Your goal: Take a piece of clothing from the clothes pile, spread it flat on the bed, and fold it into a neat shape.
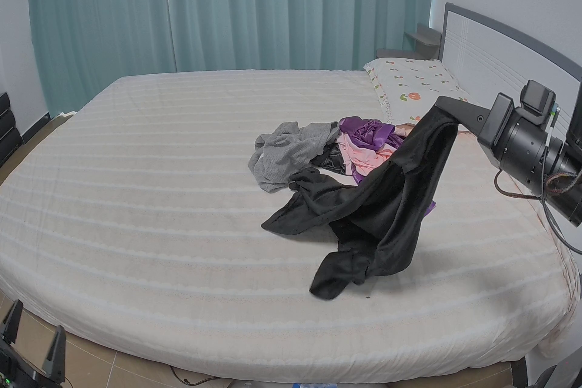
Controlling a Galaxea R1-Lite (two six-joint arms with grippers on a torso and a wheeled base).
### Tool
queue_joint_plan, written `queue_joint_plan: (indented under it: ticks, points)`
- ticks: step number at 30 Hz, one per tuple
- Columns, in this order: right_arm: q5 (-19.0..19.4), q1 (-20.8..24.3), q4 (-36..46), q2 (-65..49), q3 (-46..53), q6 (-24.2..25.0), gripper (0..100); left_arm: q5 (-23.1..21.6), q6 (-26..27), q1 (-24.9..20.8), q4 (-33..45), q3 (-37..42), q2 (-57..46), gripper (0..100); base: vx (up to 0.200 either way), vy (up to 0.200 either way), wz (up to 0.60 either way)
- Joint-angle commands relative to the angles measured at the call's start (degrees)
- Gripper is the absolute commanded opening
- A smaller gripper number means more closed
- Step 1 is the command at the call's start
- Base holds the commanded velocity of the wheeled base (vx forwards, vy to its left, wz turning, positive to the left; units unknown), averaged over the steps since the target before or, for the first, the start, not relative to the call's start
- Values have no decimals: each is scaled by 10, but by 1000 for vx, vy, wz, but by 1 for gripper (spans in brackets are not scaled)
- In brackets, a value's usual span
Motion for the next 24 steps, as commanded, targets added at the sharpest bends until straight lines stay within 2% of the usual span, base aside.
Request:
queue_joint_plan:
  ticks: [1, 2, 3, 5, 8, 12, 16, 18, 22, 23, 24]
  points:
    - [9, 2, -1, -21, -2, -12, 0, -64, -24, -13, -16, -123, 113, 100, 0, 0, 0]
    - [9, 2, -1, -21, -2, -12, 0, -64, -24, -13, -16, -123, 113, 100, 0, 0, 0]
    - [9, 2, -1, -20, -3, -12, 0, -65, -27, -13, -2, -120, 174, 100, 0, 0, 0]
    - [9, 2, 0, -21, -8, -12, 0, -66, -25, -13, -6, -117, 229, 100, 0, 0, 0]
    - [8, 9, 0, -23, -15, -12, 0, -74, -19, -16, -13, -124, 264, 100, 0, 0, 0]
    - [8, 18, 3, -18, -26, -13, 0, -87, 20, -51, -35, -130, 383, 100, 0, 0, 0]
    - [7, 23, 3, -13, -23, -13, 0, -84, 20, -95, -61, -131, 495, 100, 0, 0, 0]
    - [7, 23, 4, -12, -22, -13, 0, -82, 21, -103, -75, -141, 556, 100, 0, 0, 0]
    - [7, 19, 4, -3, -26, -13, 0, -85, 19, -121, -143, -148, 680, 100, 0, 0, 0]
    - [7, 19, 4, -3, -26, -13, 0, -85, 19, -121, -143, -148, 680, 100, 0, 0, 0]
    - [7, 19, 2, 1, -27, -13, 0, -83, 13, -134, -198, -152, 749, 100, 0, 0, 0]
